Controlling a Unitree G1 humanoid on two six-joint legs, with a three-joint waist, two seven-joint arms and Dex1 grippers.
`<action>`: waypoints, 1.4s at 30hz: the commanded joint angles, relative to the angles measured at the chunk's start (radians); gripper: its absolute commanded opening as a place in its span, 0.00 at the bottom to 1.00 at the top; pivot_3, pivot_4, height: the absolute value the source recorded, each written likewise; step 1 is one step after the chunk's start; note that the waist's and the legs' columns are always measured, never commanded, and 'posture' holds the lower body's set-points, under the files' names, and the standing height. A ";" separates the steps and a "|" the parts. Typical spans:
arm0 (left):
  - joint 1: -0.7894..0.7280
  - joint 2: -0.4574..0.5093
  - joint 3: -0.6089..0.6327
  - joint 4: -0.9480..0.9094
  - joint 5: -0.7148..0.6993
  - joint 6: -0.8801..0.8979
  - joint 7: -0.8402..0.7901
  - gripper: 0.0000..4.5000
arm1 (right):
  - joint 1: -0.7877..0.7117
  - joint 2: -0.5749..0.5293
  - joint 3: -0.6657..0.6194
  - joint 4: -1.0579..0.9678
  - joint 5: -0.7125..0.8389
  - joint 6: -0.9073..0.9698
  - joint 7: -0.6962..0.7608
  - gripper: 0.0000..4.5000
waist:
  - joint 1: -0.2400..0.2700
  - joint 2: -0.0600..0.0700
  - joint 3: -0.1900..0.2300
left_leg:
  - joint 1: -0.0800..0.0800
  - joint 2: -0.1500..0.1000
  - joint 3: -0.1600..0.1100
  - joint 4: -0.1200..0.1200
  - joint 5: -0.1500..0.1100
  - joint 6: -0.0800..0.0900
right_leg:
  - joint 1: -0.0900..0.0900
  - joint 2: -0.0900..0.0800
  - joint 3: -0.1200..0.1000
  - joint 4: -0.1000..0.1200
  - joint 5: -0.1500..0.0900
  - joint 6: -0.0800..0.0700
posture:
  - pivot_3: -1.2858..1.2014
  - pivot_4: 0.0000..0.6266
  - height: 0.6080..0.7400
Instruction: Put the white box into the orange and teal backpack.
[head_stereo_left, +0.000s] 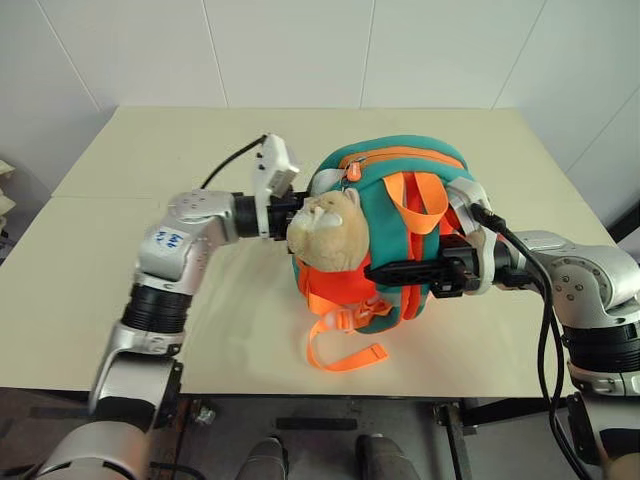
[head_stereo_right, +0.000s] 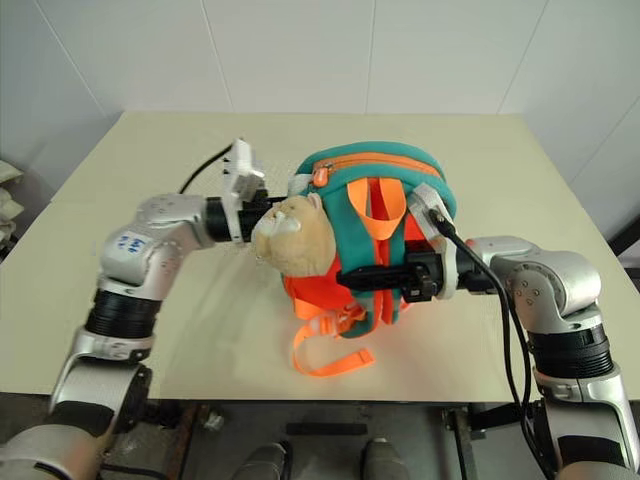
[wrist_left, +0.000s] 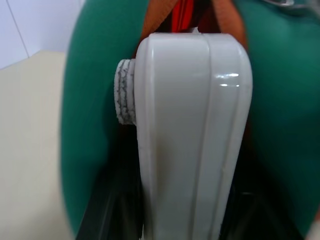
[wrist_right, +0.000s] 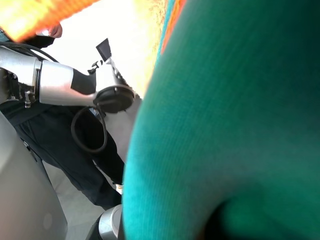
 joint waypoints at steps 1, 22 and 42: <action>-0.031 -0.015 -0.026 -0.014 0.034 -0.036 -0.009 0.29 | 0.013 0.010 -0.023 -0.045 0.029 -0.001 -0.015 0.00 | 0.000 0.000 0.000 | 0.000 0.000 0.000 0.000 0.000 0.000 | 0.000 0.000 0.000 0.000 0.000 0.000 | 0.52 0.24 1.00; 0.047 0.247 0.072 -0.076 -0.023 -0.051 -0.256 1.00 | 0.042 0.013 -0.030 -0.059 0.054 -0.013 -0.075 0.00 | -0.004 0.000 0.000 | 0.001 0.001 0.000 -0.002 0.000 0.000 | 0.000 0.000 0.000 0.000 0.000 -0.001 | 0.52 0.24 1.00; 0.170 0.222 0.135 -0.355 -0.189 0.080 -0.135 1.00 | 0.000 0.040 -0.006 -0.015 0.018 -0.038 -0.058 0.00 | -0.004 0.000 0.000 | 0.002 0.001 -0.001 -0.001 0.000 0.000 | 0.002 0.000 0.000 0.000 -0.001 -0.001 | 0.52 0.24 1.00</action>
